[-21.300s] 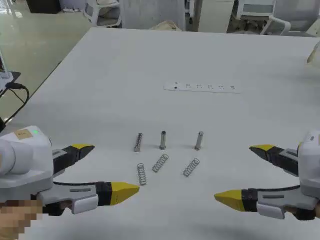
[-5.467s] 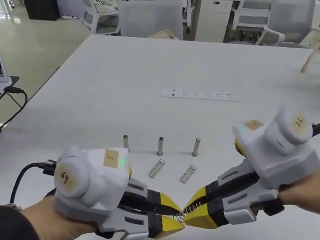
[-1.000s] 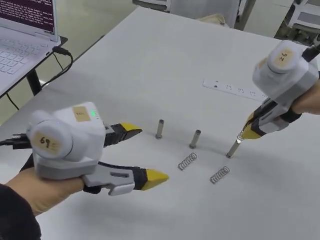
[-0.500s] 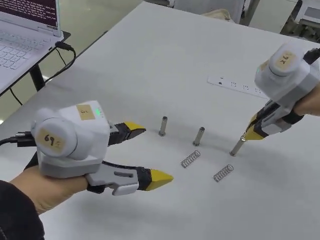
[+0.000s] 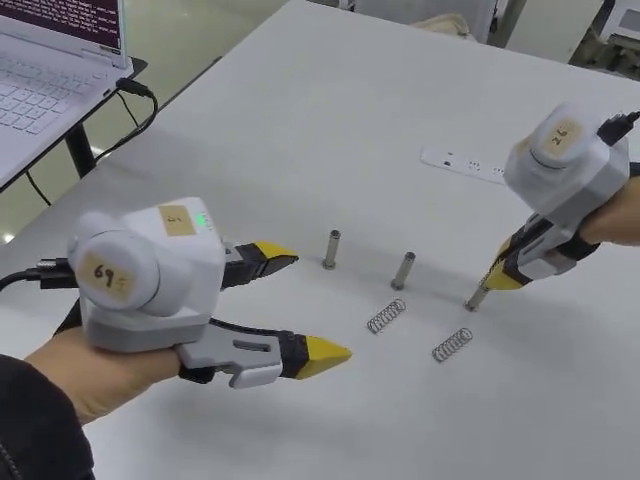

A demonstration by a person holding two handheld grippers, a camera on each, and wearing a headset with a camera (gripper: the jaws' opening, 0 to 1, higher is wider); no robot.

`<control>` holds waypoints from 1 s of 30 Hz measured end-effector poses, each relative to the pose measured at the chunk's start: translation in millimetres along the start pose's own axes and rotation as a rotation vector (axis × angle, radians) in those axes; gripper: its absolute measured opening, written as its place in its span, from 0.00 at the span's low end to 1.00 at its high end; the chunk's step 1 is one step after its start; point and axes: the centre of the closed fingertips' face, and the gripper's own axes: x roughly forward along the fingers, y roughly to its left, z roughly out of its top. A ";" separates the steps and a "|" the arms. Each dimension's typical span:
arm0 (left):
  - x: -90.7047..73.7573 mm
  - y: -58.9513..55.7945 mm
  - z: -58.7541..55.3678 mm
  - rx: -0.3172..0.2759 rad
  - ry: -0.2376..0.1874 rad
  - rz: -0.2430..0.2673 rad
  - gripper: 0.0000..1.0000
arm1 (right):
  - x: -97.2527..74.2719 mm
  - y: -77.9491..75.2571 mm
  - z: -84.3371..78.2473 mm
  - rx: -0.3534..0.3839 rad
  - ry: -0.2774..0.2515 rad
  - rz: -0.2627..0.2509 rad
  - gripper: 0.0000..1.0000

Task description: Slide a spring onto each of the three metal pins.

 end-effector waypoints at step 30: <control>1.3 3.4 1.0 -0.011 -0.003 0.005 0.58 | 29.5 2.5 -9.6 -0.006 0.009 -0.003 0.12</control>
